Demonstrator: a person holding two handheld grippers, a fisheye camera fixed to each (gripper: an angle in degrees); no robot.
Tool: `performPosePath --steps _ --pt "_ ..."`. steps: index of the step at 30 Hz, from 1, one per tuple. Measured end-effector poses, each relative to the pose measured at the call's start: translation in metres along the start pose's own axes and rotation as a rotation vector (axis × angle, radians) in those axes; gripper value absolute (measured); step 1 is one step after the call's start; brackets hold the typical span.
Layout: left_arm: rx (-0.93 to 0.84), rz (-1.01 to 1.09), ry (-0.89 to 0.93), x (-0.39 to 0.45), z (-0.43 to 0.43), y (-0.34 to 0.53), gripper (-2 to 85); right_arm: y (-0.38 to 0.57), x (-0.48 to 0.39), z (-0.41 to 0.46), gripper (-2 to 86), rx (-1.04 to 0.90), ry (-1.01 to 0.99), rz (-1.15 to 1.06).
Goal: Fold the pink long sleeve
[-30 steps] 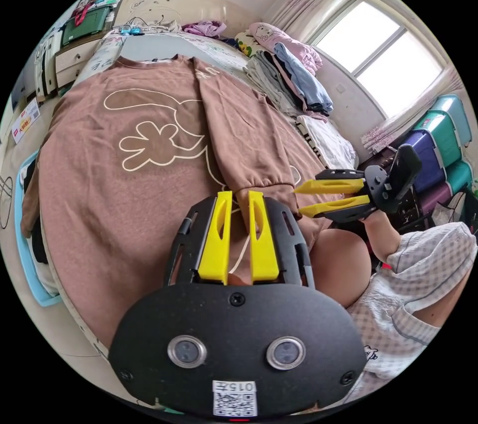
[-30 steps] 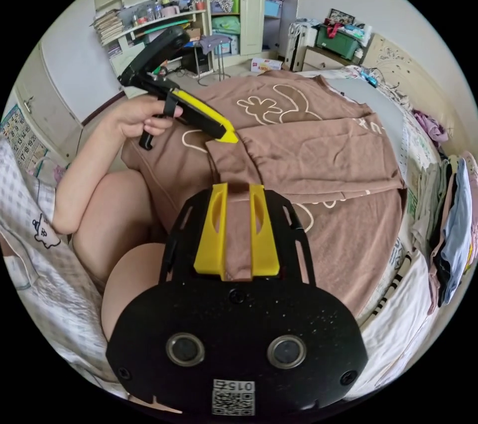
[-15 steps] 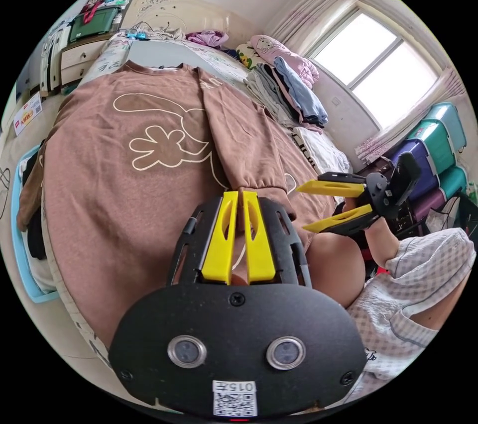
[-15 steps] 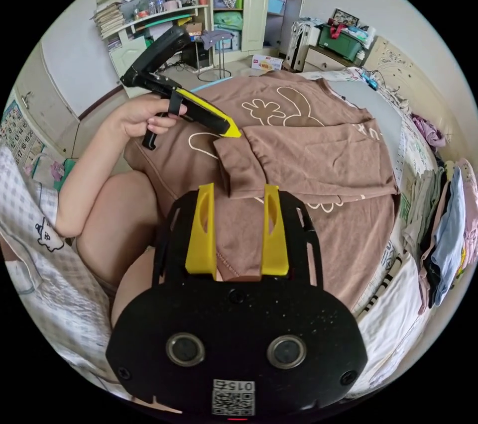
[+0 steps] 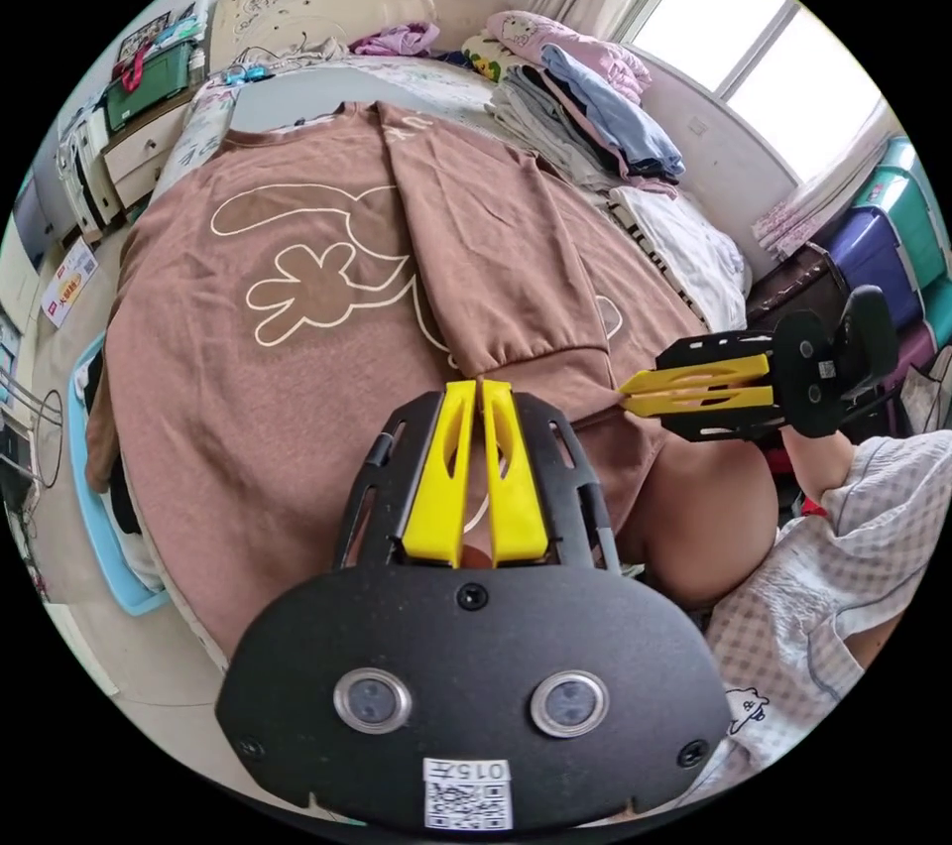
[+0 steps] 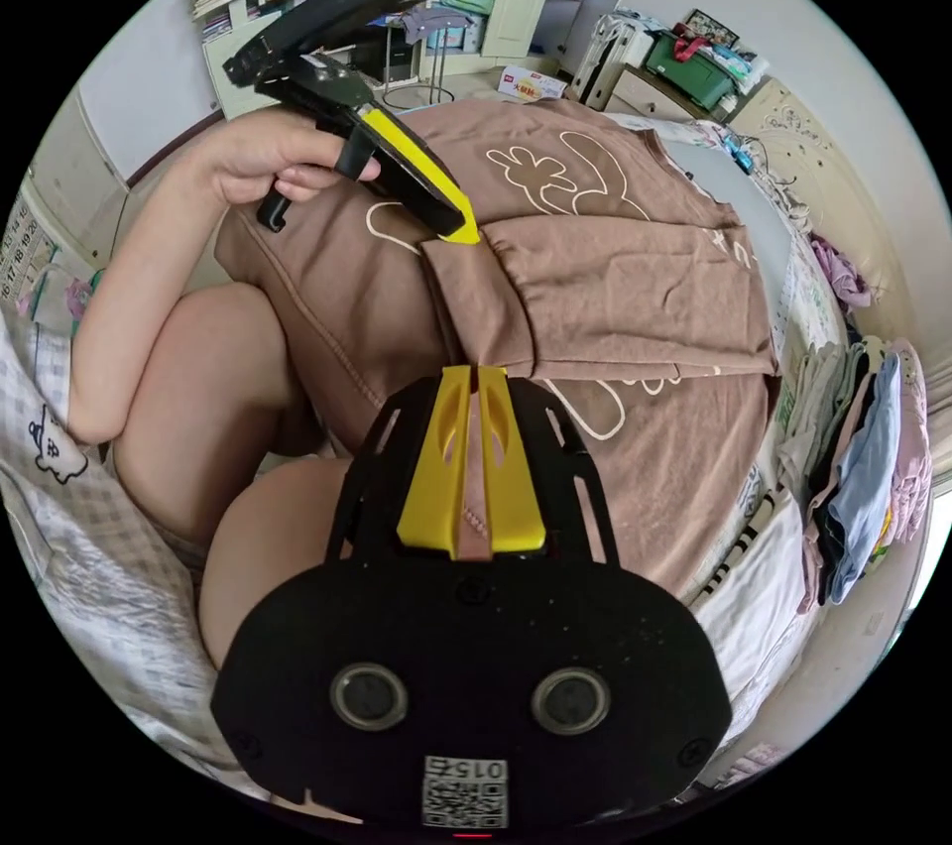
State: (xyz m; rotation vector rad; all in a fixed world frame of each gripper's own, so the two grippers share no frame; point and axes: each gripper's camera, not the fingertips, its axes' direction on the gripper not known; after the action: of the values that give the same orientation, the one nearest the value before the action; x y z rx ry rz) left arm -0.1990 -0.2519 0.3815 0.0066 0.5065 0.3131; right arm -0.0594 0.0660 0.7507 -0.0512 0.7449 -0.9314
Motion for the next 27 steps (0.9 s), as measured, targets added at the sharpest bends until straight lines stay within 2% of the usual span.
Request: performPosePath --steps 4,9,12,14,15,17,18,20,22,23,27 --pt "0.004 -0.013 0.029 -0.018 -0.012 0.005 0.8 0.002 0.016 -0.016 6.3 0.017 -0.148 0.003" --pt "0.017 -0.038 0.092 -0.046 -0.028 0.011 2.3 0.008 0.053 -0.043 3.6 0.243 -0.169 0.144" --pt "0.098 -0.083 0.121 -0.074 -0.051 0.019 4.3 -0.006 0.063 -0.021 1.0 0.199 -0.138 0.193" --pt "0.306 -0.244 0.127 -0.118 -0.095 0.039 5.4 -0.017 0.057 0.003 0.1 0.091 -0.068 0.156" --pt "0.382 -0.295 0.143 -0.133 -0.108 0.048 6.0 -0.018 0.055 0.005 -0.1 0.094 -0.046 0.147" --pt "0.685 -0.496 0.184 -0.202 -0.161 0.100 7.6 -0.016 0.052 0.005 -0.3 0.115 -0.015 0.122" --pt "0.750 -0.565 0.181 -0.223 -0.171 0.117 7.8 -0.016 0.053 0.005 -0.4 0.120 -0.018 0.126" --pt "0.964 -0.903 0.186 -0.312 -0.194 0.191 8.1 -0.013 0.061 0.005 -0.5 0.138 -0.053 0.152" --pt "1.017 -1.108 0.128 -0.371 -0.193 0.237 8.5 -0.012 0.069 0.004 -0.5 0.141 -0.094 0.171" --pt "0.977 -1.239 0.113 -0.407 -0.185 0.259 9.0 -0.012 0.075 0.004 -0.5 0.141 -0.124 0.181" --pt "0.898 -1.441 0.153 -0.487 -0.147 0.295 11.5 -0.011 0.094 0.004 -0.5 0.142 -0.216 0.209"
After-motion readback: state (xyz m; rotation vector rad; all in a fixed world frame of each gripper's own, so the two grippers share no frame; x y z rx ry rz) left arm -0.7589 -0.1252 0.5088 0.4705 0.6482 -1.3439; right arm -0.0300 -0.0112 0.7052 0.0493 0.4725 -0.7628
